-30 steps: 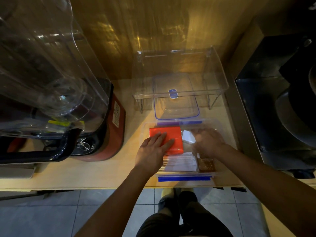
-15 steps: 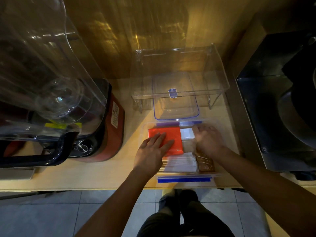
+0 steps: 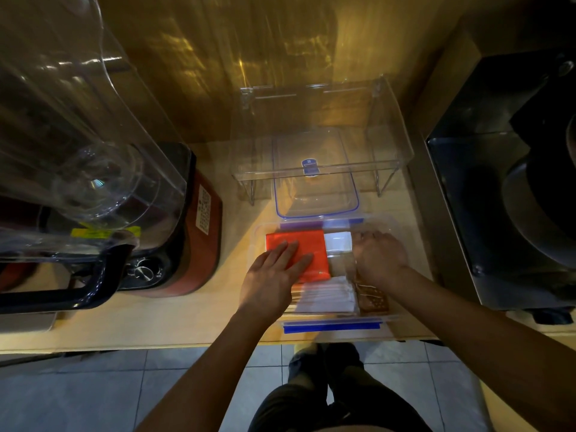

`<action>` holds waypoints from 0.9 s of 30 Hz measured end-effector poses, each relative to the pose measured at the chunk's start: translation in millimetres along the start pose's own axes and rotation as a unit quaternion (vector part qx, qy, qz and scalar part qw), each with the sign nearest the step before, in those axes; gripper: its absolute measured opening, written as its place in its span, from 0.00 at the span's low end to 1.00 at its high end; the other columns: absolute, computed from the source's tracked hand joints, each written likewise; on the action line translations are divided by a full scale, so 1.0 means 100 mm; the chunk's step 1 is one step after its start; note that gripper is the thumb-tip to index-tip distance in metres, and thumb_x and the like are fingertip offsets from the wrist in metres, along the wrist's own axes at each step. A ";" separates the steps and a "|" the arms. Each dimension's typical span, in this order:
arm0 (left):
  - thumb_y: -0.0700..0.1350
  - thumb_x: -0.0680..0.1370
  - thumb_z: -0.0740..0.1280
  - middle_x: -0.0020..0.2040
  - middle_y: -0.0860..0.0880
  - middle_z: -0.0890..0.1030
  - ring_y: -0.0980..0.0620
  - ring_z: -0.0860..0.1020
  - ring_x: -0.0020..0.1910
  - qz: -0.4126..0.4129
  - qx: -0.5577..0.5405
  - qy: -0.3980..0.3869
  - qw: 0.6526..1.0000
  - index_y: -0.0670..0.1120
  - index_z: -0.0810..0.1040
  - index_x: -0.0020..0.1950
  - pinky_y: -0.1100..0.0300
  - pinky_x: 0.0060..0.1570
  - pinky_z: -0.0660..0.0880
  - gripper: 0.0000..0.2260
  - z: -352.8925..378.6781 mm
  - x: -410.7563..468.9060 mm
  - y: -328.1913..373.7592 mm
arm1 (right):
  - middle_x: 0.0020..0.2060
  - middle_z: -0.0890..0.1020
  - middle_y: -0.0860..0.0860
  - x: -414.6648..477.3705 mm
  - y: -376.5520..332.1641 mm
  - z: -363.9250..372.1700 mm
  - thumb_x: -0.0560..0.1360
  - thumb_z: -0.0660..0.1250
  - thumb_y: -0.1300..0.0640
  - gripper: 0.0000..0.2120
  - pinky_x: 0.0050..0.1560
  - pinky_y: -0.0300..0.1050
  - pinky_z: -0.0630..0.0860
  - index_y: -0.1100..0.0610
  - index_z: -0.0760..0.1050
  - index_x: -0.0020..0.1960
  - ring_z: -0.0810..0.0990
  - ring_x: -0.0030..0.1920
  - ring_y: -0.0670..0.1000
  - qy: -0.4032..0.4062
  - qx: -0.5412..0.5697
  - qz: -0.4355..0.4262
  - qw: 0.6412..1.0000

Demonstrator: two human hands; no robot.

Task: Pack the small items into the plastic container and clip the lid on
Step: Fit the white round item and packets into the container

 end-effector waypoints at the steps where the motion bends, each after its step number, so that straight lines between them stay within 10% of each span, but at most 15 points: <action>1: 0.53 0.78 0.63 0.78 0.49 0.54 0.47 0.51 0.76 -0.001 -0.001 -0.001 1.000 0.58 0.50 0.75 0.49 0.72 0.53 0.31 0.00 0.00 0.00 | 0.59 0.78 0.58 0.00 0.00 0.00 0.75 0.64 0.53 0.23 0.56 0.48 0.74 0.61 0.66 0.66 0.77 0.58 0.56 -0.005 -0.015 -0.003 1.000; 13: 0.52 0.78 0.63 0.78 0.48 0.55 0.47 0.52 0.76 -0.003 -0.001 0.002 1.000 0.57 0.50 0.75 0.48 0.72 0.54 0.30 -0.01 -0.01 0.00 | 0.56 0.80 0.56 -0.09 -0.04 -0.05 0.74 0.62 0.52 0.17 0.60 0.52 0.68 0.58 0.71 0.60 0.78 0.56 0.56 -0.005 0.050 -0.071 0.996; 18: 0.51 0.78 0.64 0.78 0.48 0.56 0.46 0.52 0.76 -0.001 0.004 0.006 1.000 0.57 0.52 0.75 0.48 0.72 0.55 0.30 -0.02 0.00 0.00 | 0.52 0.79 0.57 -0.10 -0.20 -0.01 0.73 0.65 0.58 0.15 0.42 0.47 0.72 0.53 0.64 0.57 0.77 0.47 0.54 -0.094 0.237 -0.109 0.961; 27: 0.51 0.77 0.65 0.77 0.48 0.57 0.46 0.53 0.76 -0.003 0.001 0.006 1.000 0.57 0.52 0.75 0.47 0.71 0.56 0.31 0.01 0.00 0.00 | 0.60 0.74 0.56 -0.10 -0.13 -0.01 0.73 0.65 0.59 0.20 0.53 0.49 0.72 0.58 0.67 0.63 0.74 0.58 0.56 -0.040 0.263 -0.104 0.958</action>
Point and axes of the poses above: each hand's wrist, its own x-axis towards the middle knuckle, its own z-axis out of the palm, y = z × x, the point moved 8 cm from there along x, towards the middle knuckle
